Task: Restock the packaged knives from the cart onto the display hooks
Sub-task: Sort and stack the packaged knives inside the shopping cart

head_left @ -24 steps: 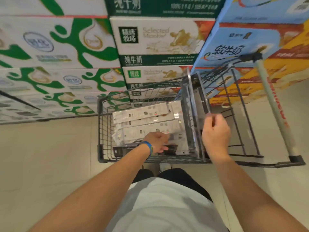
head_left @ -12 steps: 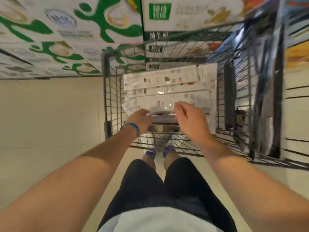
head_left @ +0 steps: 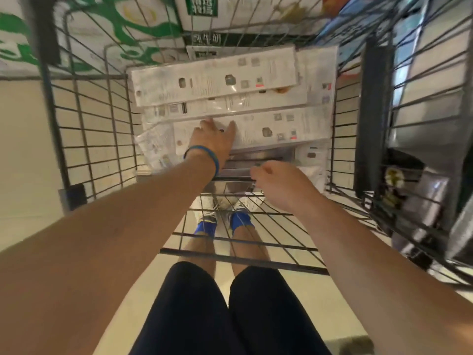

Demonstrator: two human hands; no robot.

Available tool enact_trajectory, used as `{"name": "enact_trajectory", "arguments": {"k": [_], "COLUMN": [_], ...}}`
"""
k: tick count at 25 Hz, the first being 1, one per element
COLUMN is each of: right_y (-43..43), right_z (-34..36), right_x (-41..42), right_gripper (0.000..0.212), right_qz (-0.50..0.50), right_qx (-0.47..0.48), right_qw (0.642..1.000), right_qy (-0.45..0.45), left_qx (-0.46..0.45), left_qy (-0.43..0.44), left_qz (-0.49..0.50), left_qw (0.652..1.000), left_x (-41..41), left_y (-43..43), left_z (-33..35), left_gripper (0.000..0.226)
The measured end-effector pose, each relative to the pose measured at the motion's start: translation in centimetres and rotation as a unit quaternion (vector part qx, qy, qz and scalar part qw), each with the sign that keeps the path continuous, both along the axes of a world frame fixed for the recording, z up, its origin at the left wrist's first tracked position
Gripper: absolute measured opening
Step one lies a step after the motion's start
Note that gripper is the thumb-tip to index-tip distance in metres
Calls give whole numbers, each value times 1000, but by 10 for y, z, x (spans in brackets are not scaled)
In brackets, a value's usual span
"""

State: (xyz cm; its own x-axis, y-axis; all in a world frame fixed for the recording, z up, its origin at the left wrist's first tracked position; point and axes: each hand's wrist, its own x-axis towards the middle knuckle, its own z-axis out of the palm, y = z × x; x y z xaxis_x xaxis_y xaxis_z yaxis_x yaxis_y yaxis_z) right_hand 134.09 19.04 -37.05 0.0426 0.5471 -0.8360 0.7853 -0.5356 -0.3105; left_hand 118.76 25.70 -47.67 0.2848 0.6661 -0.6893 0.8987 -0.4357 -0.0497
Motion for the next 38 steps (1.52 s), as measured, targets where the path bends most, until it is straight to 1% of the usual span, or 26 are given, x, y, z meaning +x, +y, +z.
{"name": "enact_trajectory", "arguments": {"k": [2,3,5,8,10,12,13,15,16,17,18,19,20,21,22,23,25,27,28,30,31,33,34,35,36,38], "right_y": [1,1,0,-4,-6,-5,-4,-5,-5,-6,-7,-6,-4,0,3,4,-1,-9,-12,-15,-13,-3,3,12,19,35], "right_z": [6,9,13,25,38,54,64,88,99,110,122,134,146,154,160,163,157,143,133,112,101,77,67,59,50,30], "right_x": [3,5,8,6,-3,-17,-26,-39,-44,-48,-51,-53,-55,-57,-62,-68,-76,-79,-77,-68,-62,-48,-42,-39,-36,-37], "right_gripper": [39,41,40,42,49,57,58,54,56,64,72,78,79,75,68,62,59,62,62,56,49,27,17,12,13,21], "right_qz": [1,1,-10,-56,-101,-195,-271,-436,-489,-531,-569,-601,-616,-614,-608,-611,-629,-617,-616,-640,-654,-681,-702,-722,-733,-722], "right_qx": [28,39,46,50,46,29,10,-32,-40,-37,-22,-4,12,26,37,40,33,43,51,50,44,23,8,-6,-10,-3], "right_qw": [1000,999,999,997,994,977,955,876,834,788,734,678,635,623,626,633,631,659,672,671,670,664,648,629,619,637], "right_qy": [5,1,-13,-10,21,80,118,203,253,309,370,424,466,485,487,474,452,428,408,370,348,307,295,290,282,271], "left_qx": [-13,-18,8,77,65,28,12,-14,-16,-12,1,17,33,44,47,44,54,94,124,184,213,275,276,247,188,70], "left_qy": [-1,-21,-102,-226,-280,-330,-357,-407,-420,-426,-420,-401,-372,-338,-303,-274,-228,-201,-205,-248,-279,-340,-361,-368,-350,-244], "left_qz": [-50,-67,-56,66,154,268,334,432,453,456,442,415,376,336,304,284,262,243,235,216,198,181,201,229,251,239], "left_qw": [999,997,993,969,945,905,872,805,786,782,792,817,848,878,902,918,936,944,942,926,915,881,868,867,883,937], "left_x": [-1,-5,-22,-50,-65,-74,-76,-79,-82,-86,-91,-98,-105,-112,-118,-123,-131,-133,-131,-126,-122,-116,-113,-110,-107,-98], "left_y": [5,11,25,43,48,45,39,19,7,-6,-17,-26,-31,-33,-32,-30,-25,-24,-27,-39,-48,-67,-76,-85,-94,-115], "left_z": [7,15,38,84,117,151,169,200,214,225,236,245,253,261,266,271,273,269,264,248,238,219,212,206,200,185], "left_gripper": [66,58,38,37,38,43,49,58,61,64,68,69,68,65,63,66,81,81,75,56,48,37,33,30,32,48]}}
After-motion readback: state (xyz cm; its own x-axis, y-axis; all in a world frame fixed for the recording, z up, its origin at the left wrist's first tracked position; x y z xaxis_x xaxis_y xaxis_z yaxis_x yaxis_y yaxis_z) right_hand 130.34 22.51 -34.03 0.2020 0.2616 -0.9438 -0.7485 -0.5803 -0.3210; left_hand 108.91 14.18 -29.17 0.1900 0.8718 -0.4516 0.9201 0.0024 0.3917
